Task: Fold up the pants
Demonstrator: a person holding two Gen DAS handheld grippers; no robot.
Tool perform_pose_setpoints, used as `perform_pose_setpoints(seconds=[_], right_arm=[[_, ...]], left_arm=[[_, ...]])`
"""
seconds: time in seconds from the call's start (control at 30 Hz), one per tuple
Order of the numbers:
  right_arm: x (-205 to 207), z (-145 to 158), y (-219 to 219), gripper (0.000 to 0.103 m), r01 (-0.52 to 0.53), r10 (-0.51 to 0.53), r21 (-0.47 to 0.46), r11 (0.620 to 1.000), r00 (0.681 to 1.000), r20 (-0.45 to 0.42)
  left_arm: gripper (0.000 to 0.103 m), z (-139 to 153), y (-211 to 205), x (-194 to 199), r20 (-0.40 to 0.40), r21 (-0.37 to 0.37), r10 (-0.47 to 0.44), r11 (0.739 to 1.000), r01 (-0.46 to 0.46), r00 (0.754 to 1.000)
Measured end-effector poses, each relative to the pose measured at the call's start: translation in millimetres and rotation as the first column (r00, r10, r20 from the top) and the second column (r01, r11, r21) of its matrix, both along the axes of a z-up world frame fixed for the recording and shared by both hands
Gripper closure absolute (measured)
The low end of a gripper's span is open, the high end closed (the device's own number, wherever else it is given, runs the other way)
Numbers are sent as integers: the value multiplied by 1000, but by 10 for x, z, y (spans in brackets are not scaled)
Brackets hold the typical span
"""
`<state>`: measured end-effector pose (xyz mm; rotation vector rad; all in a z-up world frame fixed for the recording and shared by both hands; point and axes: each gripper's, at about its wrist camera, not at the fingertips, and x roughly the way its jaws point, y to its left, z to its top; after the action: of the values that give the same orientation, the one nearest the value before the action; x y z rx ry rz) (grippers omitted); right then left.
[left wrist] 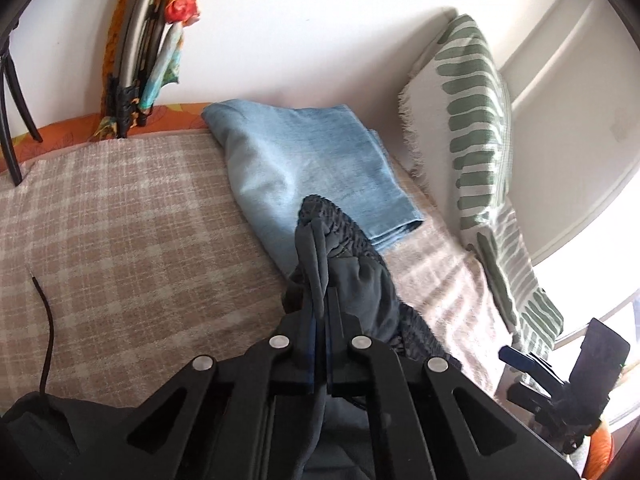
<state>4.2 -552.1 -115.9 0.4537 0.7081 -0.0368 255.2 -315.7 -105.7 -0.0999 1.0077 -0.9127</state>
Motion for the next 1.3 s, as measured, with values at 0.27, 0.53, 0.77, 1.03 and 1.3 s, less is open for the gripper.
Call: perform_pose_setpoints(seconds=[0.27, 0.53, 0.77, 1.03, 1.3], right_arm=[[-58, -21, -282, 17, 38, -42, 155, 987, 999, 24], [-116, -235, -499, 17, 56, -58, 311, 949, 998, -2], [-2, -466, -443, 25, 37, -13, 365, 930, 998, -69], [203, -695, -187, 80, -32, 103, 469, 883, 987, -126], [-64, -446, -513, 92, 39, -6, 434, 900, 997, -76]], left_arm=[[103, 180, -154, -820, 104, 33, -211, 977, 209, 972], [103, -290, -400, -1563, 64, 150, -372, 921, 359, 926], [103, -444, -468, -1645, 53, 175, -362, 921, 348, 931], [103, -369, -446, -1686, 70, 157, -343, 931, 330, 937], [103, -289, -550, -1916, 62, 147, -393, 913, 381, 917]])
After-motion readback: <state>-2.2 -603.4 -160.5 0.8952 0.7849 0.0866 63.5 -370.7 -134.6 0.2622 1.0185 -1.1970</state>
